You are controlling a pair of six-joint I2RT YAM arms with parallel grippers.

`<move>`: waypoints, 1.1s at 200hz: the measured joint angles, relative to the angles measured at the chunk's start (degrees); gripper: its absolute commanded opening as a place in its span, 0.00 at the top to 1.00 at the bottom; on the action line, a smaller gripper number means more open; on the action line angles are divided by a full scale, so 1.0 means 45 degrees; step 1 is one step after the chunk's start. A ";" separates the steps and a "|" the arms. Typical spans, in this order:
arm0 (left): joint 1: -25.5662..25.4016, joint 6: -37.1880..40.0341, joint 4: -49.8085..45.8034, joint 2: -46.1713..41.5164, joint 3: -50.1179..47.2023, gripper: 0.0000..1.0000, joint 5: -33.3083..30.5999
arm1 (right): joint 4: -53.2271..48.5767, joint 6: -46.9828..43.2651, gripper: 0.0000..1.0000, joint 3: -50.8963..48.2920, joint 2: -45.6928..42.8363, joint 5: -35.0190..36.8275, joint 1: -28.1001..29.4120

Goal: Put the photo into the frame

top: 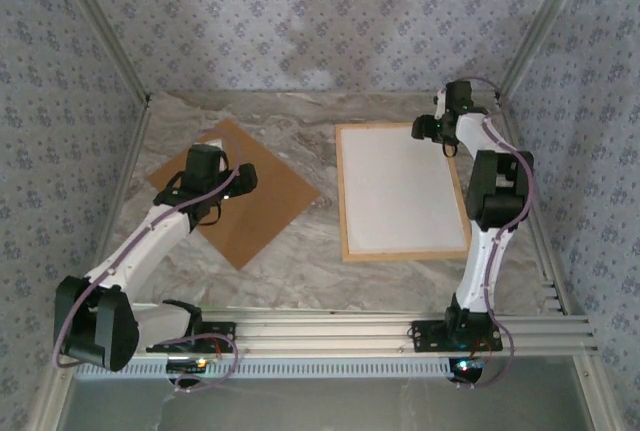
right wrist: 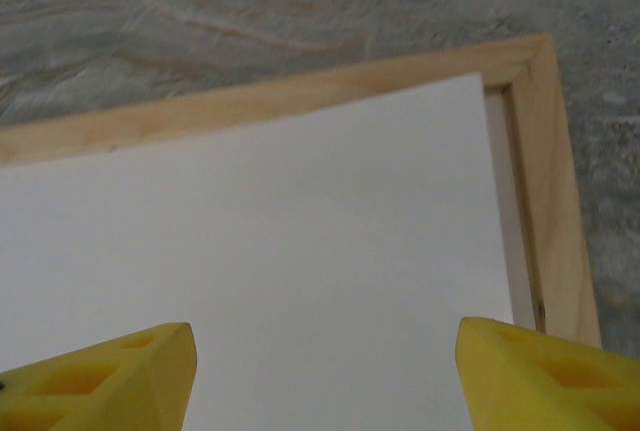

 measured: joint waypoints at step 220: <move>0.0622 -0.0175 0.0491 -0.0291 -0.0733 0.08 0.0481 | -0.1579 0.2132 0.28 0.2414 0.1885 -0.0860 -0.0413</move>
